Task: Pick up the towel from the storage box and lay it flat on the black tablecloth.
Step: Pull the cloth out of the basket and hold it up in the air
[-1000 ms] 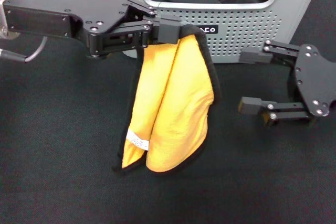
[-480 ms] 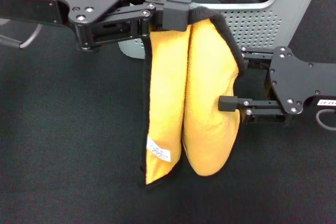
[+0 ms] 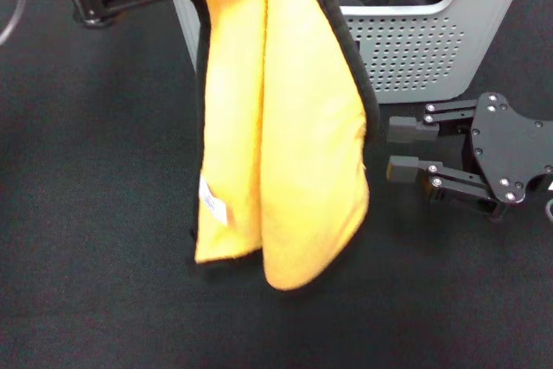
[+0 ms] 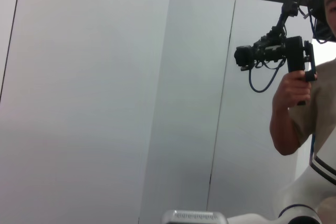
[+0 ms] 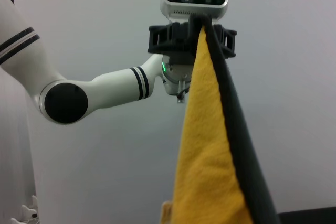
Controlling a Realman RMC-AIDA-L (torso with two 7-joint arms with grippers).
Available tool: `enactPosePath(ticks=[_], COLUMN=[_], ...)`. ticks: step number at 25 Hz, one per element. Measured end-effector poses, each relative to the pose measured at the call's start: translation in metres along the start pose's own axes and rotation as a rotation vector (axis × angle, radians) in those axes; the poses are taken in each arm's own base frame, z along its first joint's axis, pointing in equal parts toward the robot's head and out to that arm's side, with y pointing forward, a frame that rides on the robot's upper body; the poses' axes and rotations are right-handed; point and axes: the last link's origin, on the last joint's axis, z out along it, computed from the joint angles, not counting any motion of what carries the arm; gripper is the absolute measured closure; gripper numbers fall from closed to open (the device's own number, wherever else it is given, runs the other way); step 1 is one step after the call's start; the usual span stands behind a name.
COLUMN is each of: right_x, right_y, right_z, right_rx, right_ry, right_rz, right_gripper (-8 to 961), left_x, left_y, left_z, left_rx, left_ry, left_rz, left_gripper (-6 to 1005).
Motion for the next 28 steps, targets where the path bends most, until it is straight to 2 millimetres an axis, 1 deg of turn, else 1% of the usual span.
enactPosePath(ticks=[2,7,9,14,18,20,23,26,28], right_x=[0.002,0.003,0.002,-0.001,-0.001,-0.001,0.0,0.002,0.003], right_y=[0.001,0.0,-0.001,-0.006,-0.007,-0.007,-0.006,-0.005,-0.003], right_z=[0.0,0.007,0.006,-0.008,-0.015,-0.015,-0.012,-0.005,0.001], right_rx=[-0.003,-0.011,-0.006,0.052,0.076,0.075,0.065,0.042,0.012], right_ry=[0.007,0.018,0.017,0.0,-0.005,-0.005,-0.002,0.004,0.015], right_rz=[0.0,-0.008,-0.012,-0.011,-0.004,-0.001,0.003,0.005,0.007], right_gripper=[605,644,644,643,643,628,550,473,453], left_x=[0.001,0.002,0.001,0.002,0.003,0.004,0.006,0.008,0.009], left_y=[0.0,0.0,0.0,0.0,0.006,0.008,0.009,0.01,0.009], left_z=[0.0,0.003,0.003,0.002,0.005,0.01,0.016,0.024,0.032], left_rx=[0.0,-0.011,-0.01,-0.012,-0.065,-0.098,-0.131,-0.169,-0.199], left_ry=[0.005,0.003,-0.002,-0.002,-0.001,-0.002,-0.01,-0.016,-0.025], left_rz=[0.003,0.006,0.005,0.007,0.017,0.021,0.027,0.048,0.062], left_gripper=[969,969,969,970,970,970,969,970,970])
